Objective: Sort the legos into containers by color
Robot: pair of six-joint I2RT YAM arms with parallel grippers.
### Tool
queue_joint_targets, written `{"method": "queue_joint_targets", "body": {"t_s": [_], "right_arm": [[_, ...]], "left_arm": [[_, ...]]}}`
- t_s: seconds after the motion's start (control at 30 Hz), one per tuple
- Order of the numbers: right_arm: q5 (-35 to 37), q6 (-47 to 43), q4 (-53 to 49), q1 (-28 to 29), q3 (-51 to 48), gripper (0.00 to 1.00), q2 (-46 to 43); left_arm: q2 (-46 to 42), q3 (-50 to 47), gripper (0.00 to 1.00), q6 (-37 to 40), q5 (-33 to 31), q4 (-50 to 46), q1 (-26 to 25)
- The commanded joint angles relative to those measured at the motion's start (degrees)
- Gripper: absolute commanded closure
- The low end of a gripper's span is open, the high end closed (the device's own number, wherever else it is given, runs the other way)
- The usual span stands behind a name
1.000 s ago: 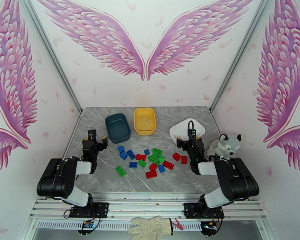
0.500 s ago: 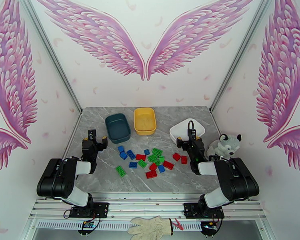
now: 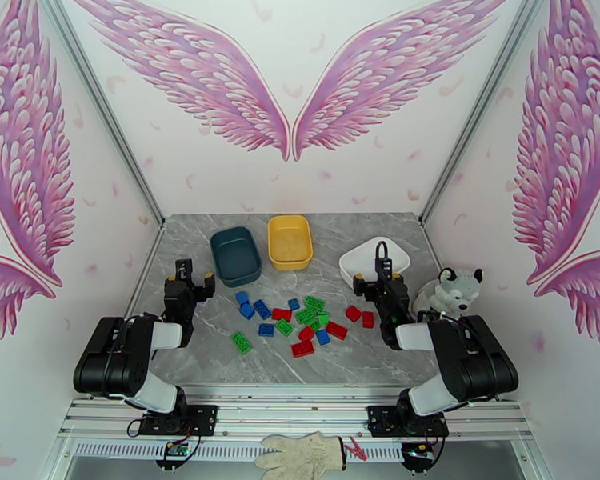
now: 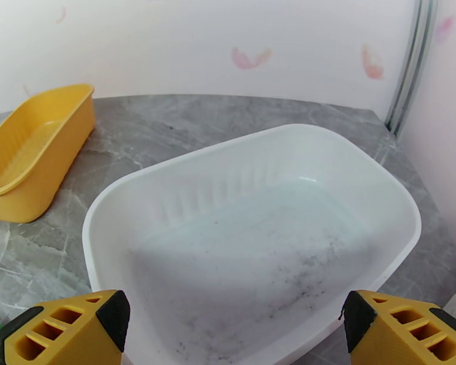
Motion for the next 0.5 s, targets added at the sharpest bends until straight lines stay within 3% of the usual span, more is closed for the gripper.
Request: {"method": "queue_joint_targets", "body": {"t_s": [0.0, 0.47], "right_arm": [[-1.0, 0.3, -0.5, -0.5, 1.2, 0.01, 0.4], [-0.9, 0.3, -0.6, -0.5, 1.1, 0.01, 0.5]], "left_arm": [[-1.2, 0.9, 0.01, -0.2, 0.4, -0.6, 0.3], [-1.1, 1.1, 0.01, 0.1, 0.1, -0.8, 0.1]]}}
